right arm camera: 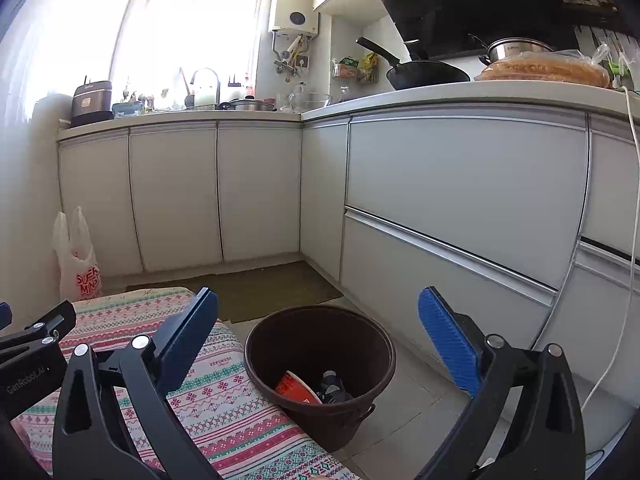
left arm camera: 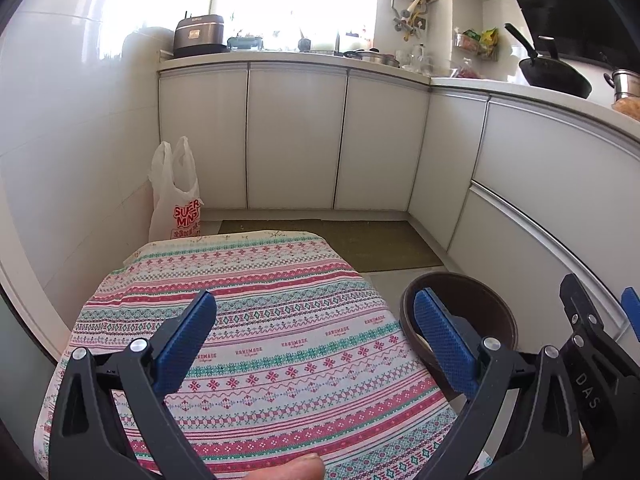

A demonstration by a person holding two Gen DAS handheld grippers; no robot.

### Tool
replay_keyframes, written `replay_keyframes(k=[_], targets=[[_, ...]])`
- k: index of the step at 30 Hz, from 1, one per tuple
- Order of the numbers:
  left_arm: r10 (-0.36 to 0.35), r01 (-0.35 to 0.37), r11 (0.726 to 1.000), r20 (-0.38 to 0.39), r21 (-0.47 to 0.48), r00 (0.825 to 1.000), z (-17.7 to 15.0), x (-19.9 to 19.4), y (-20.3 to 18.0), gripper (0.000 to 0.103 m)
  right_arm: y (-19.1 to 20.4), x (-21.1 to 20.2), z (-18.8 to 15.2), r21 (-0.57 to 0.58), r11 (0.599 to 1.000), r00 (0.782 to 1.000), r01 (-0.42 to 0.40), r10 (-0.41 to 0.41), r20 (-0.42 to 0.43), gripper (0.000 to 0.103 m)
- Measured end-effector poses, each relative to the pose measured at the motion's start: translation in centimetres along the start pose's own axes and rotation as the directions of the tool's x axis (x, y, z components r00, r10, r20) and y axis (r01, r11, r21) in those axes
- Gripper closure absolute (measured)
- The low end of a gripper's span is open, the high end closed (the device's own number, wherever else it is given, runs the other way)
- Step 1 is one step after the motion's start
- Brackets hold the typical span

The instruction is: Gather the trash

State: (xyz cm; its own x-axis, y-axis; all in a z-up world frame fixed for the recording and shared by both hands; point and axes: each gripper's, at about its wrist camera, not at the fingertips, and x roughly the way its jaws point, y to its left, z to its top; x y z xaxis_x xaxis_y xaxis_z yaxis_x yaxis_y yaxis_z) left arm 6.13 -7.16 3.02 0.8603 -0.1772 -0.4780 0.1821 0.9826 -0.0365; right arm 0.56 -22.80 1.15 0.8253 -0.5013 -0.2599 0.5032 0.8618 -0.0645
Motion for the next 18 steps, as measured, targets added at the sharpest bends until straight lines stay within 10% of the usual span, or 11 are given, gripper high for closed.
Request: replay_keyframes(k=[18], targets=[[0.001,-0.001,1.0,0.0,0.008,1.0,-0.25,0.34,-0.2,0.007,0.4,0.49,-0.42,-0.014,1.0,0.999,-0.011,0.011,-0.03,0.007]])
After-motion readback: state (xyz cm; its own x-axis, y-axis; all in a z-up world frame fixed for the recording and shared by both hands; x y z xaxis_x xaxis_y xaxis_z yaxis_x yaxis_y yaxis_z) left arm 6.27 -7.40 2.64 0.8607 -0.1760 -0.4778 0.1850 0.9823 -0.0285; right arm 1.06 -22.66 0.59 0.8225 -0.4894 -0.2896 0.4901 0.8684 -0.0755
